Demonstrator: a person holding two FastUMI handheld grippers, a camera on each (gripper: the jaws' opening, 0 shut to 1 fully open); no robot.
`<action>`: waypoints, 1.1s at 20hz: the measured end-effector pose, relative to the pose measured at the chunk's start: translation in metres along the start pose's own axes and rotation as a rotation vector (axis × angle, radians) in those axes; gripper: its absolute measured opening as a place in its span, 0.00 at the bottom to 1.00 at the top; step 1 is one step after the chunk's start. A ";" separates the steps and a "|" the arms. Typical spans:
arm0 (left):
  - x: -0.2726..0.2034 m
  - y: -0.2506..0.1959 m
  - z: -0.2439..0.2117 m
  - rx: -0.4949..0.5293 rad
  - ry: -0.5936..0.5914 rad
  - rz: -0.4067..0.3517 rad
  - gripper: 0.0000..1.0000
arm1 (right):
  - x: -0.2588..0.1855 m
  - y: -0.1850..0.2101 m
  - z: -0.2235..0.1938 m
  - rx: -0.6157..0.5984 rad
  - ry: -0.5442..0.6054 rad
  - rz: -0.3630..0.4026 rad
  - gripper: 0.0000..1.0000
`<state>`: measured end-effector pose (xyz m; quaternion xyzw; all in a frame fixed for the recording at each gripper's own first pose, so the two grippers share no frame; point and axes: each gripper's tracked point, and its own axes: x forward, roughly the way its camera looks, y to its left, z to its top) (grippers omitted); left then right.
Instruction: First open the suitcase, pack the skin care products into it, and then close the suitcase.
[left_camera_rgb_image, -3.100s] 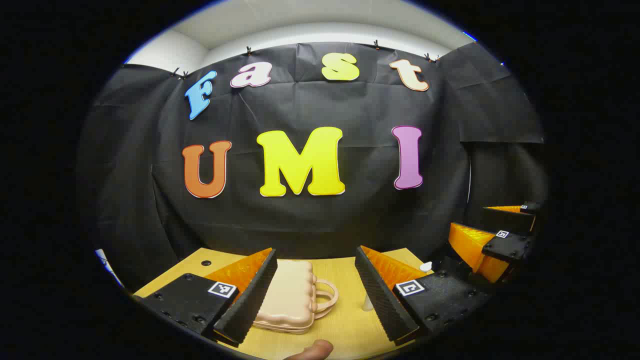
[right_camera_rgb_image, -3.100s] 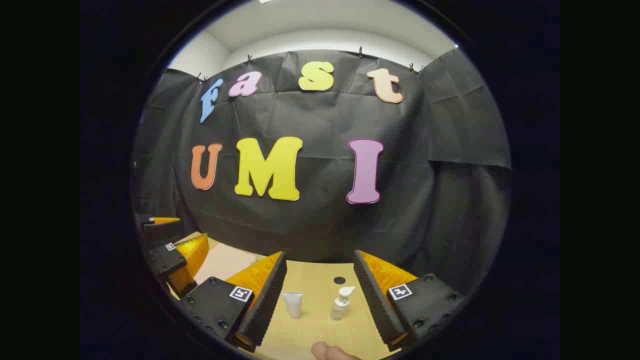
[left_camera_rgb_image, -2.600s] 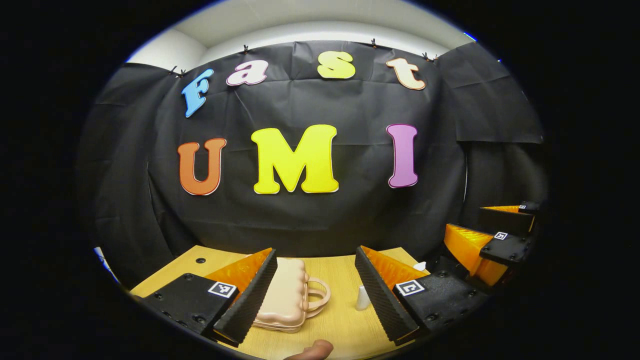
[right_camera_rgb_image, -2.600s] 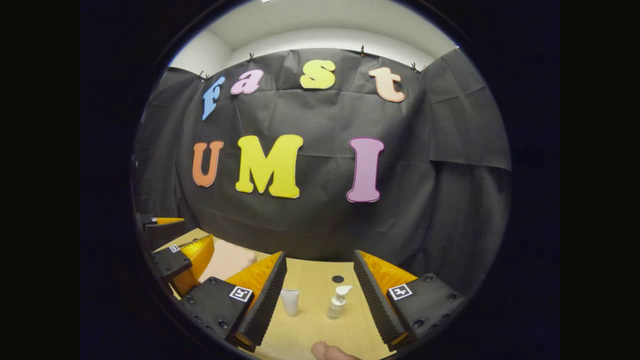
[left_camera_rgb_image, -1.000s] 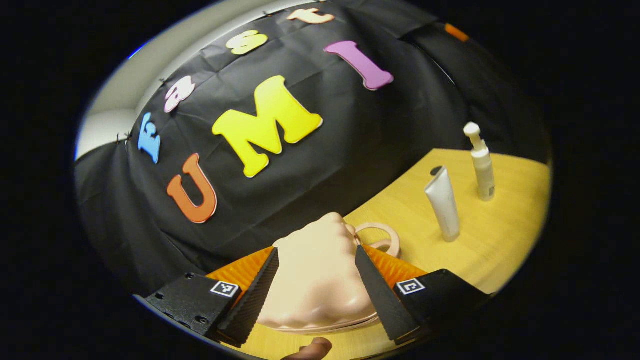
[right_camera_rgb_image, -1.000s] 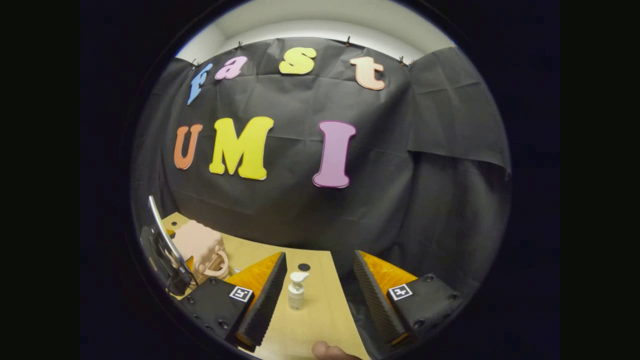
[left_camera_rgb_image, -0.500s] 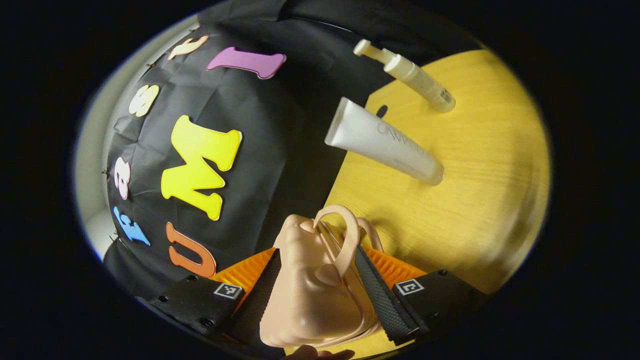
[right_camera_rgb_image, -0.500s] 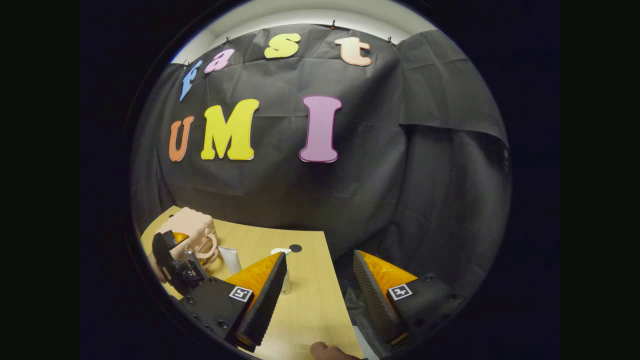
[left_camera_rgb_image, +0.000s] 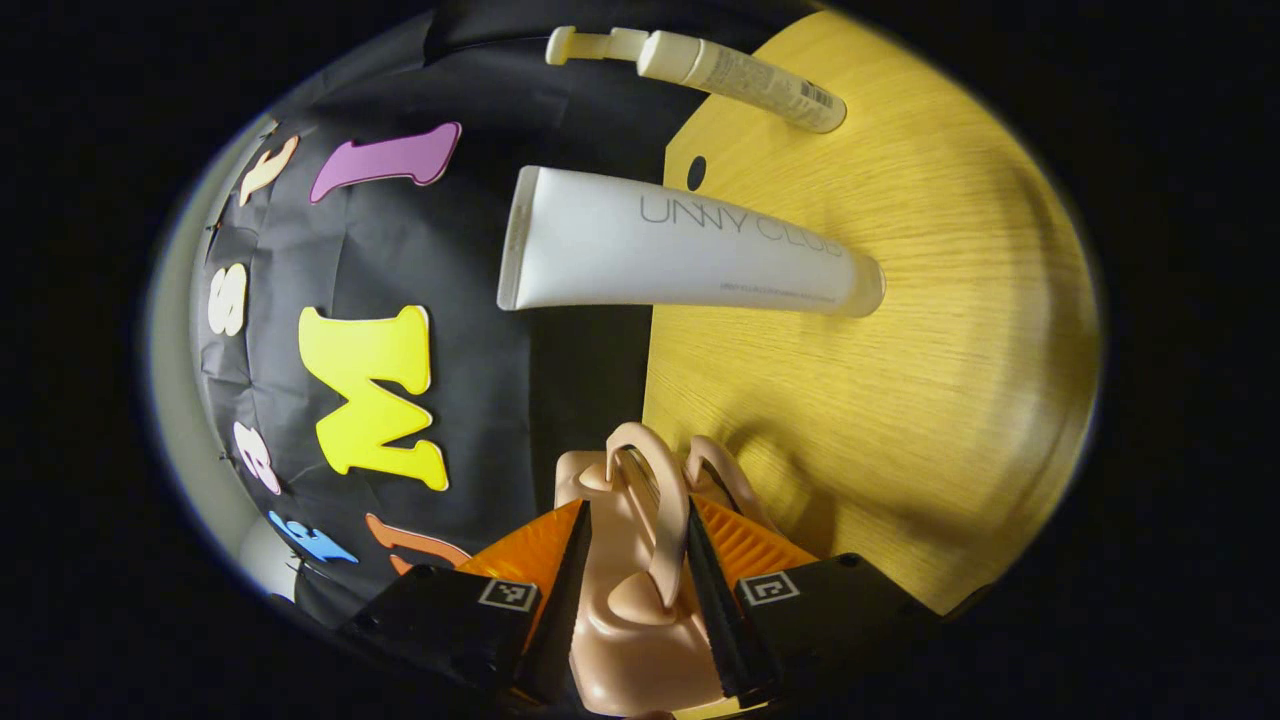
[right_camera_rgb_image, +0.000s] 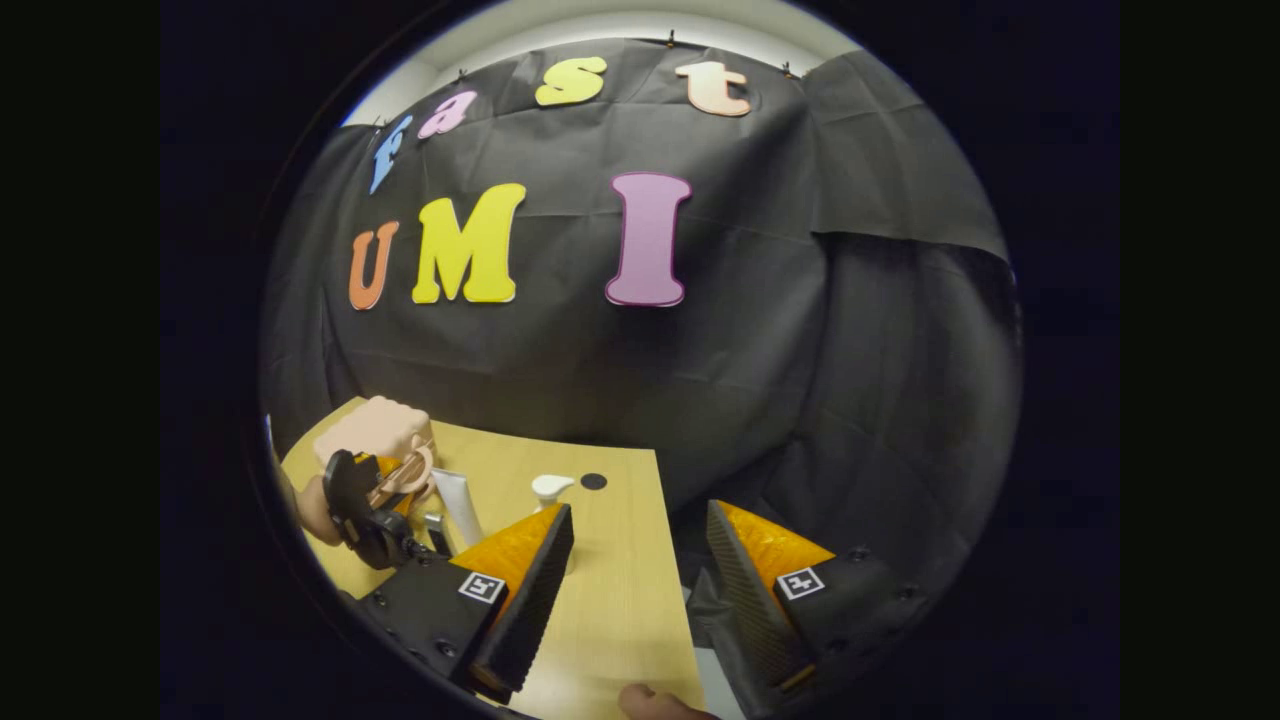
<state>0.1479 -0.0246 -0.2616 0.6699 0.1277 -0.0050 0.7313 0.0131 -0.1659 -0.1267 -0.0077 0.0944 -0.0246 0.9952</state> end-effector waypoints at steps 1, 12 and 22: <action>0.004 -0.007 -0.002 0.011 0.017 -0.030 0.50 | -0.001 0.002 0.000 -0.009 0.000 0.004 0.80; 0.000 0.011 -0.024 -0.166 0.023 -0.100 0.05 | -0.017 0.046 0.025 0.005 -0.008 -0.061 0.80; -0.029 0.122 -0.079 -0.665 -0.095 -0.114 0.03 | -0.020 0.130 0.080 -0.002 -0.086 -0.099 0.80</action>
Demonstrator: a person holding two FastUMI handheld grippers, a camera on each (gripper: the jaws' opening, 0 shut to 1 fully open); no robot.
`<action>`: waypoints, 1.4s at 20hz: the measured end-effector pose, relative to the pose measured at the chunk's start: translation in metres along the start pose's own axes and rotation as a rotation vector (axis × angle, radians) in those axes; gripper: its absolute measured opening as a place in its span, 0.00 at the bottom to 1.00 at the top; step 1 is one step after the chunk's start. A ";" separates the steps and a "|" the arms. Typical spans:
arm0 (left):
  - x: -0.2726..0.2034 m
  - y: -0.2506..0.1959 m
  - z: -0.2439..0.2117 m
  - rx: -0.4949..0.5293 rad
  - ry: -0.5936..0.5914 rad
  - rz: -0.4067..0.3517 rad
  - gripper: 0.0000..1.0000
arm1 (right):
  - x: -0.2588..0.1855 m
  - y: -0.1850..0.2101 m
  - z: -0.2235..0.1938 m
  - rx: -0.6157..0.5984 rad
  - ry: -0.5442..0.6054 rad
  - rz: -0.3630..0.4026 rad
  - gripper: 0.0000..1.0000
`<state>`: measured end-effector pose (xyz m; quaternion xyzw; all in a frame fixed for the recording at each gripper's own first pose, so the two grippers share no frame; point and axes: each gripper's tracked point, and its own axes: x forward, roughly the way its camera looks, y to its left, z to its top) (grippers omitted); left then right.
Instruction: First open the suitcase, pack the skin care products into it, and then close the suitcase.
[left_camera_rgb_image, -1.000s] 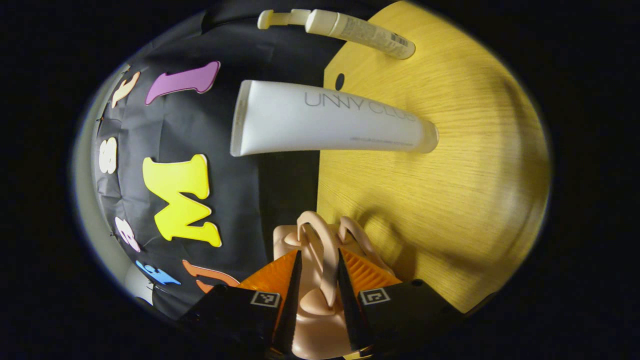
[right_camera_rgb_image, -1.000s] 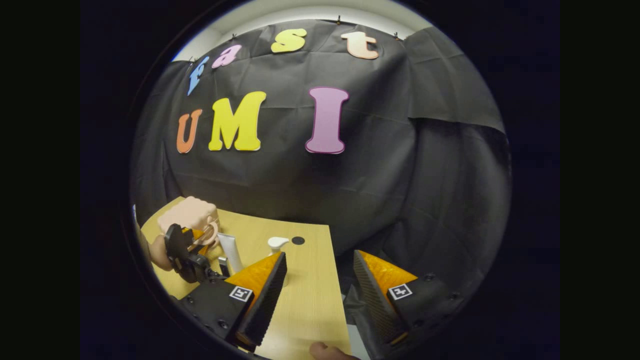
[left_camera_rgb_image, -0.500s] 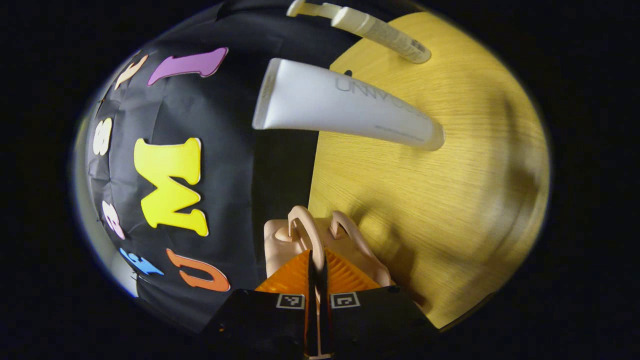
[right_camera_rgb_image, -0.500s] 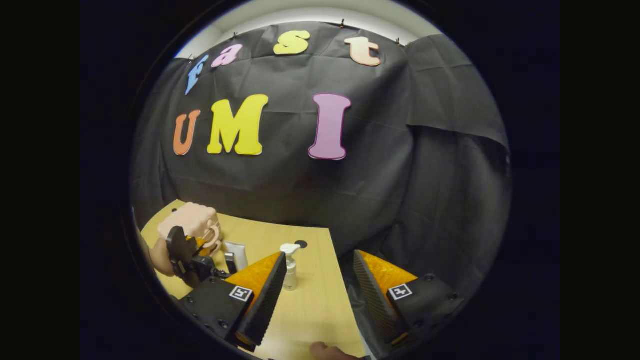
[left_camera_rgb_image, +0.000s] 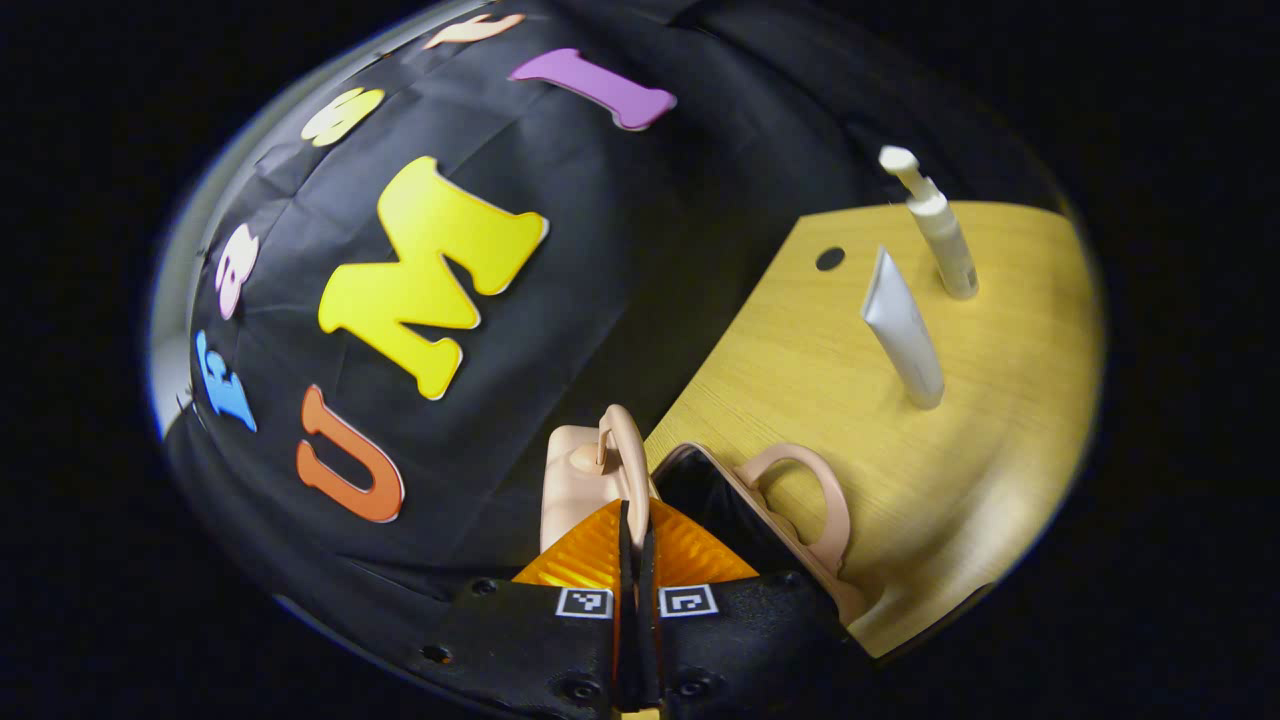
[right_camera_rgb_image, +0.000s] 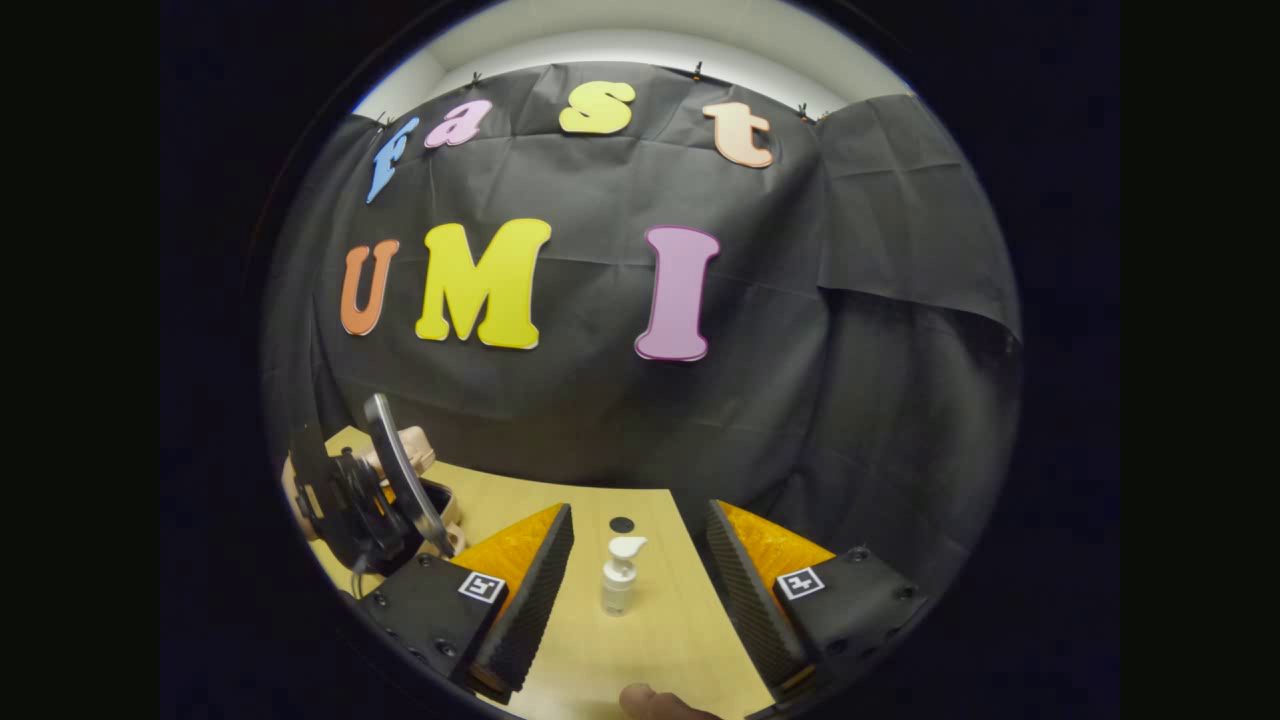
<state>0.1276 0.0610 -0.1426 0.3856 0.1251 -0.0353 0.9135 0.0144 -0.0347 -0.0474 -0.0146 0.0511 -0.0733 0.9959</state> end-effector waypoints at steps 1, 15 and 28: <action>-0.003 0.019 -0.003 -0.063 -0.013 0.007 0.02 | -0.001 0.013 0.002 -0.007 0.000 0.008 0.80; -0.016 0.225 -0.140 -0.570 -0.109 0.163 0.03 | -0.020 0.162 0.007 -0.011 0.046 0.085 0.80; 0.050 0.209 -0.374 -0.883 0.189 0.012 0.03 | -0.034 0.186 -0.002 -0.053 0.114 0.055 0.80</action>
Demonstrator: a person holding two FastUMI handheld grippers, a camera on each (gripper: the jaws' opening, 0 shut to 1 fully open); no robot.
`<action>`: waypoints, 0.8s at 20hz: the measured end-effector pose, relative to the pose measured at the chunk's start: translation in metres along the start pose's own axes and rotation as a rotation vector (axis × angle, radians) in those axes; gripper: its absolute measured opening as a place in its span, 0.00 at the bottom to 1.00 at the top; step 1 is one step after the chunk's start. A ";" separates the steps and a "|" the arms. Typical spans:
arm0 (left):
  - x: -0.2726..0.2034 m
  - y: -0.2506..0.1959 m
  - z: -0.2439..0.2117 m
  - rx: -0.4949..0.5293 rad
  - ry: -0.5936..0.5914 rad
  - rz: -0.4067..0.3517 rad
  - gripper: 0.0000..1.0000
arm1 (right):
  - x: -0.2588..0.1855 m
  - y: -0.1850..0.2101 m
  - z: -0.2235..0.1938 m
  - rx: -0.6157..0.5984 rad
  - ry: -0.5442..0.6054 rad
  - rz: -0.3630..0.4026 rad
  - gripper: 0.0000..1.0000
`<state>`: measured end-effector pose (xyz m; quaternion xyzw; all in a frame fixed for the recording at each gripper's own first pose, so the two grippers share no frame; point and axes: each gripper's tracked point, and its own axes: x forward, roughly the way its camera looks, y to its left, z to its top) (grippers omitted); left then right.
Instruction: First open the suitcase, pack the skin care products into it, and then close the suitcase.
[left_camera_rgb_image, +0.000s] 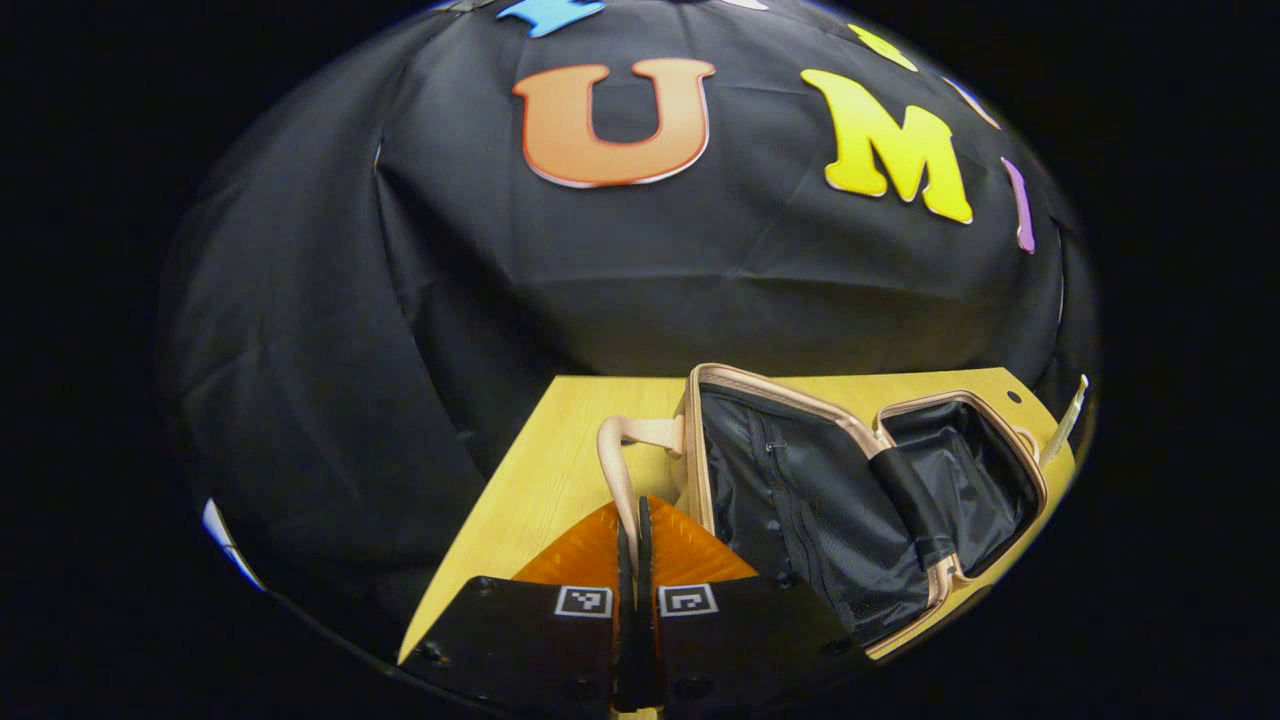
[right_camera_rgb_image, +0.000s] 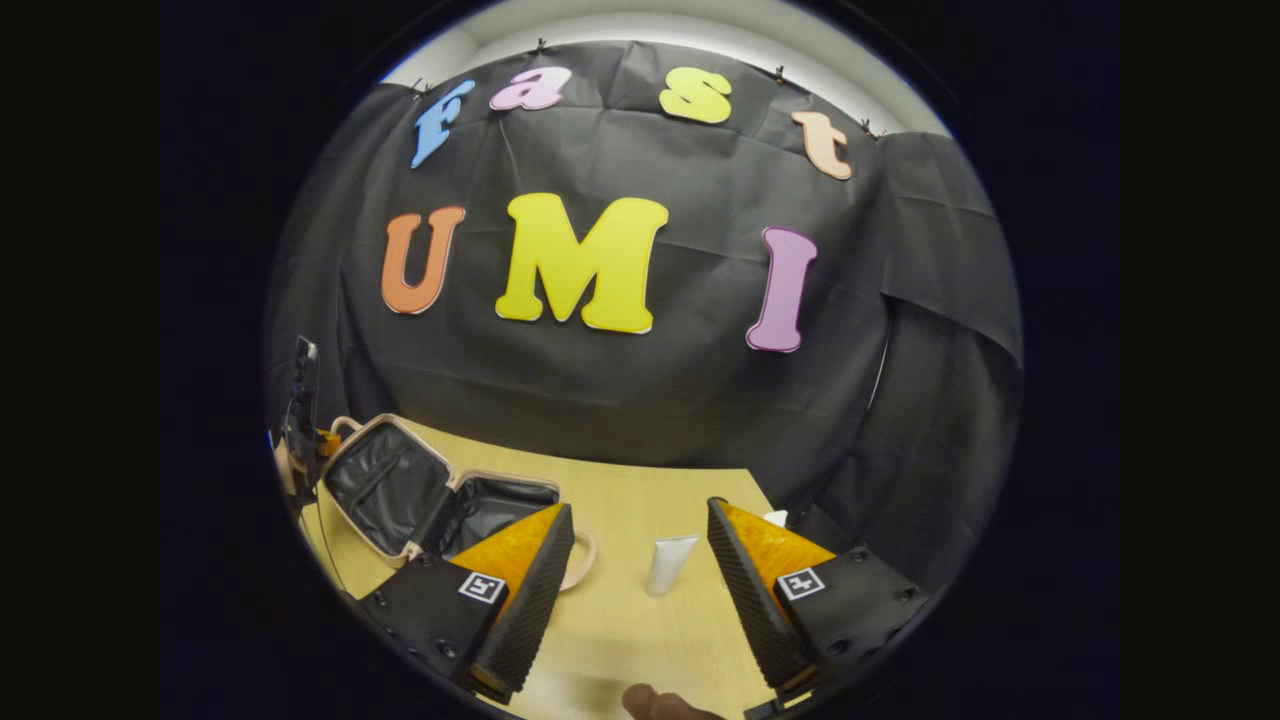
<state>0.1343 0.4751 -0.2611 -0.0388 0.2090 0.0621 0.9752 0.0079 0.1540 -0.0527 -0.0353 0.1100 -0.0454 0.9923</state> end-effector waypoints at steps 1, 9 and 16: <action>0.010 0.004 -0.012 -0.029 0.024 -0.001 0.03 | -0.001 -0.001 -0.002 -0.005 0.008 -0.006 0.80; 0.040 0.012 -0.052 -0.195 0.108 -0.020 0.19 | -0.012 -0.002 -0.001 -0.074 0.014 -0.012 0.80; 0.004 0.005 -0.033 -0.299 0.052 -0.027 0.96 | -0.004 -0.001 -0.003 -0.113 -0.021 0.059 0.80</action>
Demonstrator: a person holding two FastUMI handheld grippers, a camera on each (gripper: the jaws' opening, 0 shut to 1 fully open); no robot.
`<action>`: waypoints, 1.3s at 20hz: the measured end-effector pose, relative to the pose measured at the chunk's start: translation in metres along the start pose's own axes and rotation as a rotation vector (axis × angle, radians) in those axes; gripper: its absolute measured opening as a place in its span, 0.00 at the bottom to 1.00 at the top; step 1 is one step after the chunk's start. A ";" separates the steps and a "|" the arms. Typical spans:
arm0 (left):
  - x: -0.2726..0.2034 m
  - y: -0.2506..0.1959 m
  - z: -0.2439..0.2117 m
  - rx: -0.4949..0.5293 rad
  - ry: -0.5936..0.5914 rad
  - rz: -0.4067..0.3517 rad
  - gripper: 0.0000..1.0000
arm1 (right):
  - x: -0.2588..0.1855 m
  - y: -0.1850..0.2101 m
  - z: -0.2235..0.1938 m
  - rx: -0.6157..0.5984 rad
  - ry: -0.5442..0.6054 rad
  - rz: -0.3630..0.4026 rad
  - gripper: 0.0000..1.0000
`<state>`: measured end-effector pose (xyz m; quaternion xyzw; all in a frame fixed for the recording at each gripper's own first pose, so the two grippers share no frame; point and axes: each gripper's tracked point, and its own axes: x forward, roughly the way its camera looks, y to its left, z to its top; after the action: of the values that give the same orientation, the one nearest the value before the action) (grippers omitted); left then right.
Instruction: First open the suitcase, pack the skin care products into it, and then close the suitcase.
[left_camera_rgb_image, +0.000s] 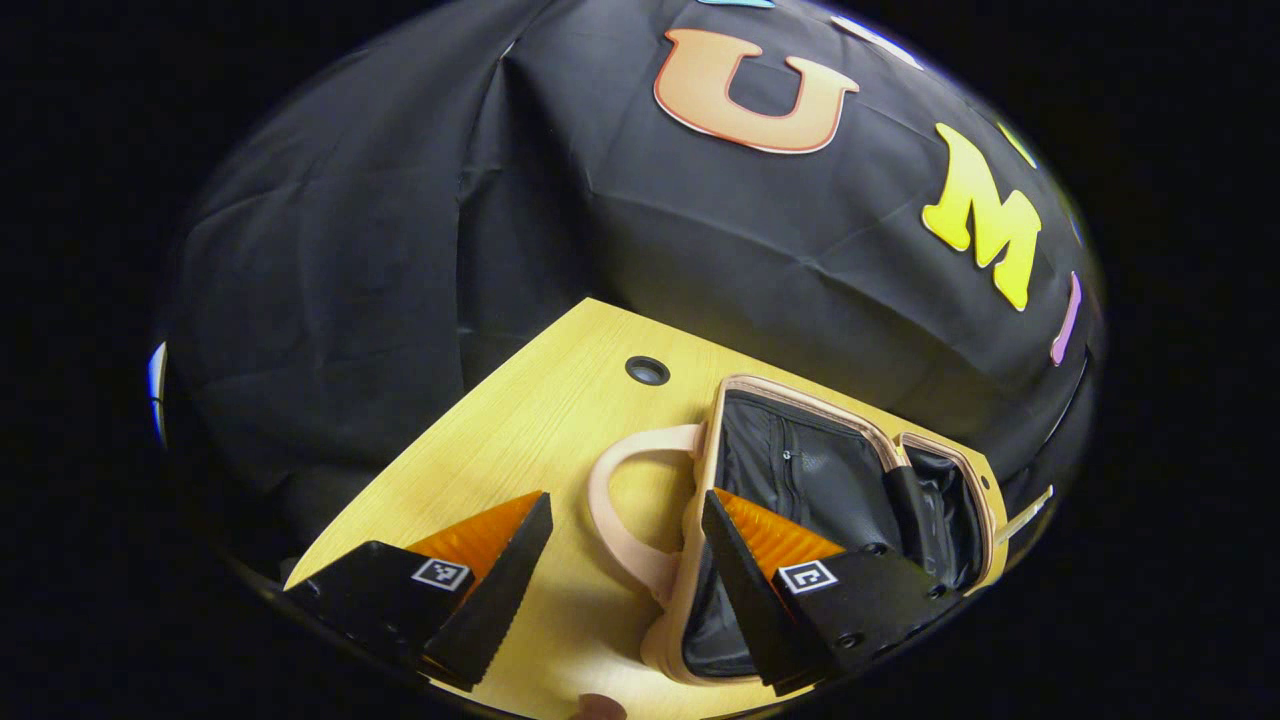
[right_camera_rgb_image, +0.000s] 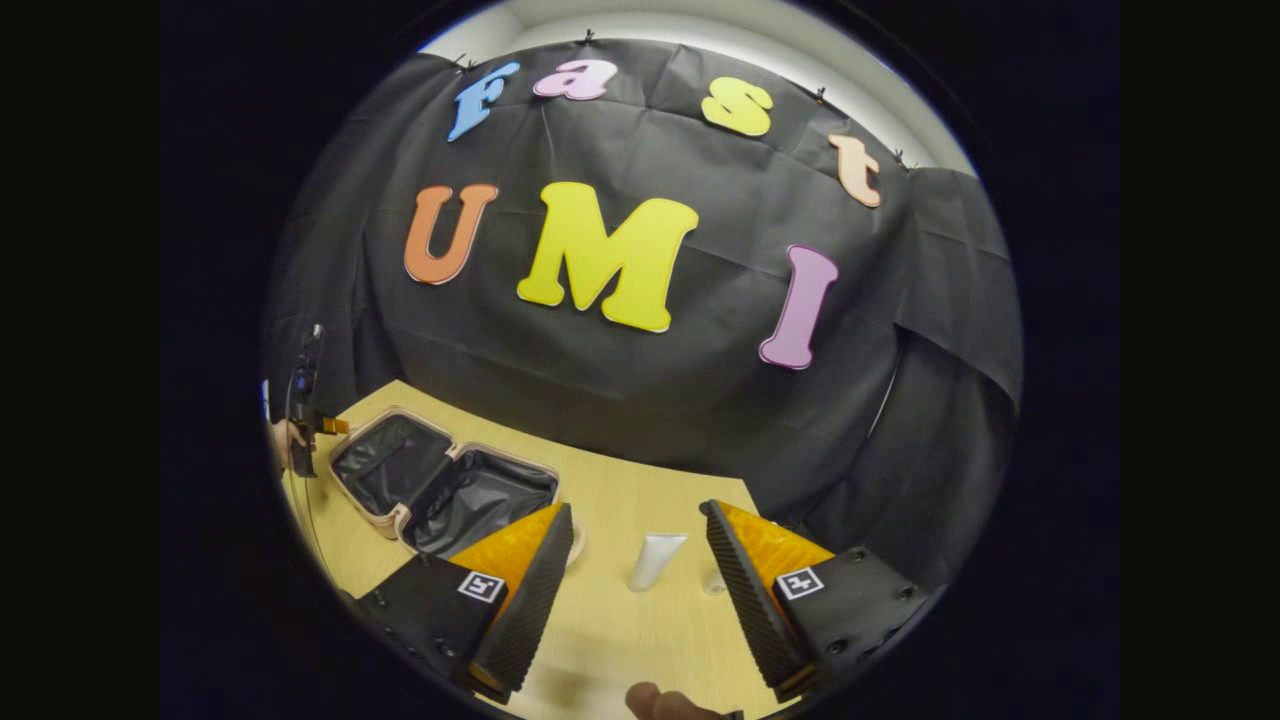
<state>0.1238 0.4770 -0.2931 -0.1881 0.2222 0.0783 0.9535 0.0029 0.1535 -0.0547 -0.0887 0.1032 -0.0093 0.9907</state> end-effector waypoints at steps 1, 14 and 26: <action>-0.009 -0.009 0.002 0.012 -0.010 -0.002 0.96 | 0.002 -0.003 -0.003 0.001 0.000 0.009 0.80; -0.092 -0.255 -0.059 0.171 0.052 -0.236 0.98 | 0.036 -0.075 -0.046 -0.005 -0.002 0.096 0.80; -0.100 -0.521 -0.162 0.436 0.192 -0.623 0.98 | 0.051 -0.174 -0.106 0.052 0.083 0.049 0.80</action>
<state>0.0926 -0.0714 -0.2137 -0.0460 0.2539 -0.2821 0.9240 0.0314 -0.0379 -0.1367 -0.0600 0.1460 0.0087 0.9874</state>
